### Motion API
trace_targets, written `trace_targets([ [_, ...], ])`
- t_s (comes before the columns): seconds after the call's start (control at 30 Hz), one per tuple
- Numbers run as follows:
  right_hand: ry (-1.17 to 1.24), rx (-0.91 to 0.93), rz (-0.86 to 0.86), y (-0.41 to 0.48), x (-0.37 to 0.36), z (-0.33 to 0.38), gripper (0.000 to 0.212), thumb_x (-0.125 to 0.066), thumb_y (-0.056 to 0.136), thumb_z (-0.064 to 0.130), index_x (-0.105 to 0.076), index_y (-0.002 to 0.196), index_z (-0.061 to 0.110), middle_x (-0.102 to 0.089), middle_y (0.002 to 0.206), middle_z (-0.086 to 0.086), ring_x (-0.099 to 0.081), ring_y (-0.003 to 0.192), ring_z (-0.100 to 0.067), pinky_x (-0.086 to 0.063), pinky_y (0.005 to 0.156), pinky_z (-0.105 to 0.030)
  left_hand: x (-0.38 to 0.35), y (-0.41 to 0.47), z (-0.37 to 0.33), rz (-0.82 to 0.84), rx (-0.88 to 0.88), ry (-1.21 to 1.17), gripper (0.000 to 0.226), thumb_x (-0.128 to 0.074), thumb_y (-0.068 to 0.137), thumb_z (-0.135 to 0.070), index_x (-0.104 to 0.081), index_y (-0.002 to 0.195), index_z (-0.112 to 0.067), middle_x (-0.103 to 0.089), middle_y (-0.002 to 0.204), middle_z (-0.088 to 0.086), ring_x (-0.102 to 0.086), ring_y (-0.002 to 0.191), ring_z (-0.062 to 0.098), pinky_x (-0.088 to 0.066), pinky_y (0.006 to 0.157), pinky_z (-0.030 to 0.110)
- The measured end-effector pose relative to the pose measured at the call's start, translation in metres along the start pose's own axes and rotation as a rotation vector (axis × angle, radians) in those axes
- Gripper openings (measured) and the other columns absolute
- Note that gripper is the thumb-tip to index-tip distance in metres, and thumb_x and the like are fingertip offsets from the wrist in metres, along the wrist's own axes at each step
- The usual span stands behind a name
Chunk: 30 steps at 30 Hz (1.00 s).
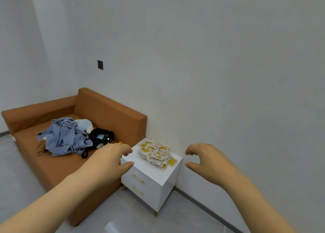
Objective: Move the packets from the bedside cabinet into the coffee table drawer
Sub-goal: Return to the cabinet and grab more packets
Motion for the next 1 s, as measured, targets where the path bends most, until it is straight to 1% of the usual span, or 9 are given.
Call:
trace_targets([
  [0.2, 0.06, -0.095, 0.059, 0.117, -0.035, -0.022, 0.034, -0.058, 0.09, 0.037, -0.056, 0.123, 0.03, -0.058, 0.125, 0.012, -0.052, 0.115, -0.006, -0.043, 0.095, -0.022, -0.027, 0.114, 0.068, 0.076, 0.015, -0.042, 0.036, -0.057, 0.088, -0.044, -0.057, 0.121, -0.031, -0.061, 0.116, -0.016, -0.056, 0.102, 0.002, -0.038, 0.075, 0.016],
  [0.37, 0.075, -0.154, 0.114, 0.189, -0.064, -0.046, 0.033, -0.058, 0.09, 0.037, -0.057, 0.122, 0.029, -0.058, 0.124, 0.011, -0.052, 0.114, -0.007, -0.043, 0.095, -0.023, -0.065, 0.194, 0.108, 0.167, 0.025, -0.08, 0.034, -0.057, 0.085, -0.045, -0.06, 0.116, -0.031, -0.064, 0.107, -0.016, -0.057, 0.098, 0.003, -0.047, 0.077, 0.022],
  [0.43, 0.078, -0.176, 0.133, 0.216, -0.076, -0.058, 0.033, -0.059, 0.09, 0.037, -0.057, 0.122, 0.028, -0.058, 0.124, 0.011, -0.052, 0.114, -0.007, -0.044, 0.095, -0.023, -0.079, 0.222, 0.119, 0.202, 0.035, -0.095, 0.035, -0.058, 0.085, -0.043, -0.06, 0.117, -0.03, -0.064, 0.109, -0.015, -0.057, 0.1, 0.004, -0.048, 0.081, 0.023],
  [0.53, 0.094, -0.203, 0.157, 0.258, -0.097, -0.079, 0.032, -0.06, 0.089, 0.037, -0.058, 0.12, 0.028, -0.059, 0.122, 0.011, -0.052, 0.113, -0.007, -0.043, 0.093, -0.022, -0.104, 0.263, 0.137, 0.249, 0.049, -0.101, 0.035, -0.059, 0.085, -0.043, -0.059, 0.118, -0.031, -0.063, 0.112, -0.015, -0.058, 0.1, 0.004, -0.046, 0.08, 0.021],
  [0.63, 0.13, -0.234, 0.185, 0.303, -0.121, -0.102, 0.032, -0.06, 0.088, 0.036, -0.059, 0.119, 0.029, -0.059, 0.121, 0.012, -0.053, 0.111, -0.007, -0.044, 0.091, -0.022, -0.13, 0.308, 0.157, 0.298, 0.062, -0.098, 0.036, -0.06, 0.085, -0.043, -0.059, 0.119, -0.031, -0.062, 0.113, -0.015, -0.058, 0.1, 0.004, -0.047, 0.082, 0.022],
  [0.77, 0.167, -0.267, 0.221, 0.371, -0.155, -0.139, 0.03, -0.059, 0.088, 0.034, -0.06, 0.118, 0.027, -0.06, 0.12, 0.01, -0.054, 0.109, -0.007, -0.044, 0.087, -0.021, -0.162, 0.38, 0.181, 0.36, 0.074, -0.065, 0.034, -0.058, 0.087, -0.044, -0.059, 0.117, -0.028, -0.062, 0.111, -0.013, -0.056, 0.098, 0.006, -0.045, 0.076, 0.02],
  [0.87, 0.208, -0.312, 0.269, 0.421, -0.177, -0.168, 0.031, -0.06, 0.088, 0.034, -0.06, 0.118, 0.026, -0.06, 0.12, 0.008, -0.054, 0.109, -0.009, -0.044, 0.087, -0.021, -0.183, 0.437, 0.193, 0.406, 0.084, -0.064, 0.033, -0.058, 0.088, -0.044, -0.06, 0.115, -0.026, -0.061, 0.102, -0.012, -0.057, 0.096, 0.007, -0.037, 0.068, 0.012],
  [0.9, 0.22, -0.327, 0.284, 0.436, -0.185, -0.177, 0.032, -0.06, 0.088, 0.034, -0.06, 0.119, 0.026, -0.06, 0.12, 0.007, -0.054, 0.11, -0.009, -0.043, 0.087, -0.022, -0.191, 0.455, 0.196, 0.423, 0.091, -0.067, 0.033, -0.058, 0.088, -0.044, -0.059, 0.115, -0.025, -0.061, 0.103, -0.012, -0.057, 0.096, 0.007, -0.036, 0.069, 0.013],
  [1.0, 0.258, -0.384, 0.326, 0.475, -0.208, -0.199, 0.033, -0.06, 0.088, 0.033, -0.06, 0.12, 0.023, -0.06, 0.122, 0.005, -0.054, 0.112, -0.011, -0.044, 0.089, -0.023, -0.218, 0.499, 0.205, 0.475, 0.117, -0.082, 0.035, -0.057, 0.089, -0.044, -0.058, 0.118, -0.025, -0.062, 0.111, -0.011, -0.058, 0.098, 0.006, -0.038, 0.074, 0.018],
])
Point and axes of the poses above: each hand's wrist, its own y-axis towards the middle knuckle, its own x-axis out of the back of the hand, z = x × y, the point moved 5 cm from there along y, towards the middle knuckle
